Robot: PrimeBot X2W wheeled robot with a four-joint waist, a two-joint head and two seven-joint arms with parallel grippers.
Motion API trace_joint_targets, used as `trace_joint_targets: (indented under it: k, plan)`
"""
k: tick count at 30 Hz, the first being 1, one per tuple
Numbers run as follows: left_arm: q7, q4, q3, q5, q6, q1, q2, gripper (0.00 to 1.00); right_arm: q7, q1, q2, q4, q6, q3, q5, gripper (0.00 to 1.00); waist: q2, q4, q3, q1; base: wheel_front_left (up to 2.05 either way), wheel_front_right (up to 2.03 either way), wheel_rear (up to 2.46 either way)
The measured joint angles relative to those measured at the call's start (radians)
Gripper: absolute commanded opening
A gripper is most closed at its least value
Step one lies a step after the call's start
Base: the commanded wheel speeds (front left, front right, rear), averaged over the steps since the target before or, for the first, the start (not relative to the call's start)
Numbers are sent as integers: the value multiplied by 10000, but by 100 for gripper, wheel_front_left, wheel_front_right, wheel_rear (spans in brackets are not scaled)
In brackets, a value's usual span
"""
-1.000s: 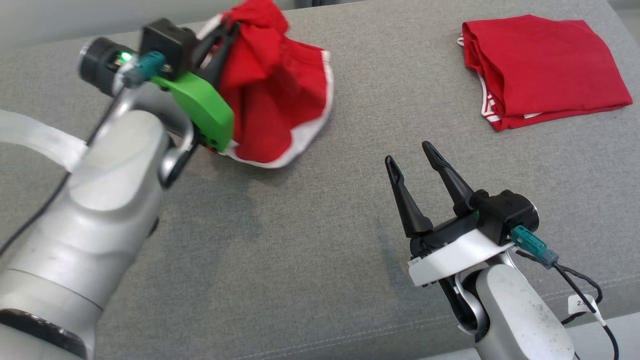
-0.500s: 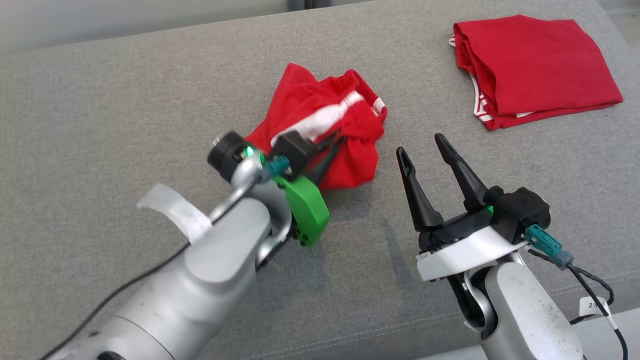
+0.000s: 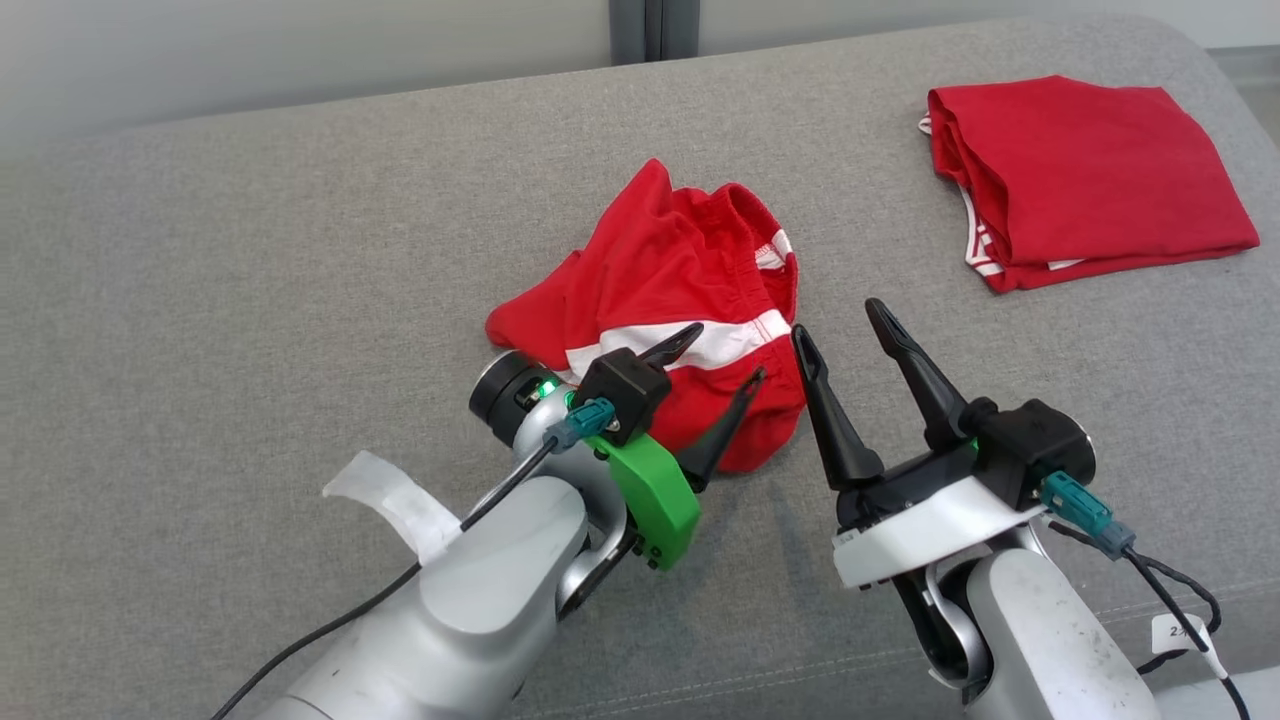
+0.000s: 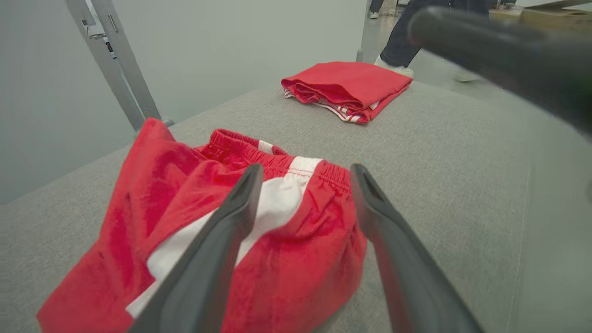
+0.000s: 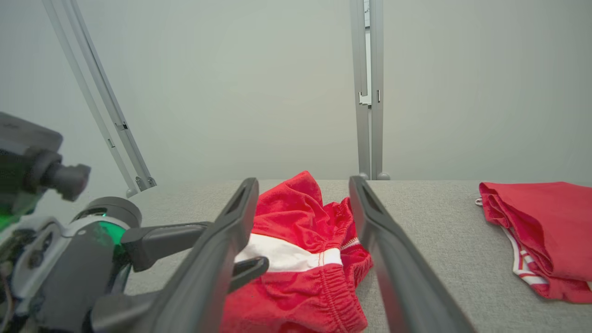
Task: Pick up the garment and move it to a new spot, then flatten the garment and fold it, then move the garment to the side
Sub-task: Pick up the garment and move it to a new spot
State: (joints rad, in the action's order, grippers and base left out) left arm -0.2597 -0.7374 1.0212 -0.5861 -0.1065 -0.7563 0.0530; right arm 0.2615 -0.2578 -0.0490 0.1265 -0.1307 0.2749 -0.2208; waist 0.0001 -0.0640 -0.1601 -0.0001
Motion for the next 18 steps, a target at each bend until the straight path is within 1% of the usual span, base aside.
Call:
trace_joint_targets:
  k: [5, 7, 8, 11, 15, 16, 18]
  plan:
    - [-44, 1281, -1147, 201, 460, 673, 0, 100, 0, 192, 0, 44, 0, -54, 4, 100, 0, 172, 273, 0, 0, 0, 0]
    - [-42, 1856, -1789, 405, 761, 1102, 176, 100, 0, 271, 0, 63, 0, -46, 4, 100, 0, 228, 393, 0, 0, 0, 0]
    - [-42, 1856, -1789, 405, 761, 1102, 176, 100, 0, 271, 0, 63, 0, -46, 4, 100, 0, 228, 393, 0, 0, 0, 0]
    - [-44, 2558, -2552, 915, 1172, 1711, 477, 100, 2, 287, 0, 69, 0, -77, 4, 100, 0, 317, 541, 0, 0, 0, 0]
    - [-44, 3256, -3496, 1415, 1503, 2602, 807, 100, 2, 419, 0, 84, 0, -123, 4, 100, 0, 465, 694, 0, 0, 0, 0]
    - [-44, 3584, -3996, 1559, 1636, 2949, 907, 100, 2, 481, 0, 100, 0, -150, 6, 100, 0, 536, 754, 0, 0, 0, 0]
    - [-44, 3916, -4506, 1703, 1745, 3323, 1012, 100, 2, 498, 0, 100, 0, -188, 8, 100, 0, 608, 810, 0, 0, 0, 0]
